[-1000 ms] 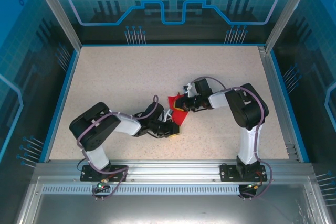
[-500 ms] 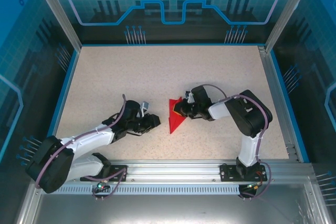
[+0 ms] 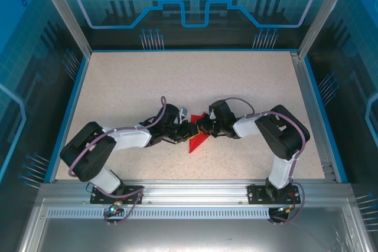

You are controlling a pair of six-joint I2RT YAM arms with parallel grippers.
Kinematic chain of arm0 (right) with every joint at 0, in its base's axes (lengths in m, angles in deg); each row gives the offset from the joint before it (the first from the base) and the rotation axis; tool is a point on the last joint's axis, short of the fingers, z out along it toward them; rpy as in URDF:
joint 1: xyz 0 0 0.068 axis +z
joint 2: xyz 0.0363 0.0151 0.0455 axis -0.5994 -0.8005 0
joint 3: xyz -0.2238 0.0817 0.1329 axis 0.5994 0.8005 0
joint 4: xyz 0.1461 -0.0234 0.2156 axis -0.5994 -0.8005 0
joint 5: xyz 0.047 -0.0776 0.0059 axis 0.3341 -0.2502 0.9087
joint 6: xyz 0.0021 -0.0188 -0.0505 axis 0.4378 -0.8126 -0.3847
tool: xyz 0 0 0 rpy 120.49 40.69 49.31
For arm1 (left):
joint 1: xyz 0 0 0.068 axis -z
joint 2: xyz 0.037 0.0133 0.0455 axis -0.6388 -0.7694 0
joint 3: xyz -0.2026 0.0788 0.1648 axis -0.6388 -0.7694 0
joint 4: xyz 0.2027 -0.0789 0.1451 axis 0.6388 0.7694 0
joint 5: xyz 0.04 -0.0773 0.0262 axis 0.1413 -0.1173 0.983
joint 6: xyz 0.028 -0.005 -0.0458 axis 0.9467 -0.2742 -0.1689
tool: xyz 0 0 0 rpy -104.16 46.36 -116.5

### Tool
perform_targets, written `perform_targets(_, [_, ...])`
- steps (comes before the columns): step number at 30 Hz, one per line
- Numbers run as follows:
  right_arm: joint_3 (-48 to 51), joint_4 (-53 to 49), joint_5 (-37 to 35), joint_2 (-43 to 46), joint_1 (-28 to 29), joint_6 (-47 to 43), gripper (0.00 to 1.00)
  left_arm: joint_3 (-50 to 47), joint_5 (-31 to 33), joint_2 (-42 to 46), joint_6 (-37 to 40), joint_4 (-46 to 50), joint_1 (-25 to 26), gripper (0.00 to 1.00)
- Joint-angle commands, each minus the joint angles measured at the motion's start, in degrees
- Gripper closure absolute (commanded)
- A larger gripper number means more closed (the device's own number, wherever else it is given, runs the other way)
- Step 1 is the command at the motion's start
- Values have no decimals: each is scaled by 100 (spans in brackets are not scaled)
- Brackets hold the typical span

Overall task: Fold a paper plane with a square sheet of paper (pick it up from the middle)
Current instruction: Fourth fold the wing at the center of the table.

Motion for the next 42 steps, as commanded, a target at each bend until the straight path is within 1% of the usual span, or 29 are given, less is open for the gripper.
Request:
perform_targets(1, [271, -1381, -302, -420, 40, -56, 90, 48, 208, -216, -200, -149, 17, 78])
perform_targets(5, [241, -1427, -290, -432, 24, -97, 90, 6, 233, -397, -271, -206, 31, 80])
perform_targets(9, [221, -1406, -238, -468, 9, -97, 90, -112, 392, -364, -325, -169, 46, 82])
perform_targets(12, [220, -1424, -262, -470, -4, -111, 90, -150, 522, -259, -264, 26, 51, 90])
perform_targets(14, [220, -1434, -273, -454, -10, -119, 89, -150, 568, -225, -241, 106, 53, 98])
perform_targets(15, [222, -1440, -273, -459, -13, -121, 90, -146, 562, -232, -228, 94, 51, 100])
perform_targets(19, [227, -1459, -275, -432, -18, -137, 89, -26, 504, -360, -230, 135, 62, 100])
perform_targets(23, [219, -1507, -299, -393, -27, -171, 90, 82, 648, -544, -184, 366, 69, 100])
perform_targets(29, [168, -1566, -330, -306, -29, -317, 89, 49, 658, -843, -193, 550, 114, 100])
perform_targets(33, [12, -1574, -252, -85, -83, -828, 87, -149, 779, -930, -207, 850, 231, 100])
perform_targets(37, [-428, -1684, 327, 128, -315, -1606, 84, -357, 859, -1078, -218, 927, 319, 100])
perform_targets(40, [-611, -1724, 663, 346, -489, -2060, 85, -429, 943, -1173, -232, 928, 355, 100])
perform_targets(42, [-609, -1807, 714, 474, -559, -2229, 89, -423, 956, -1177, -212, 933, 369, 100])
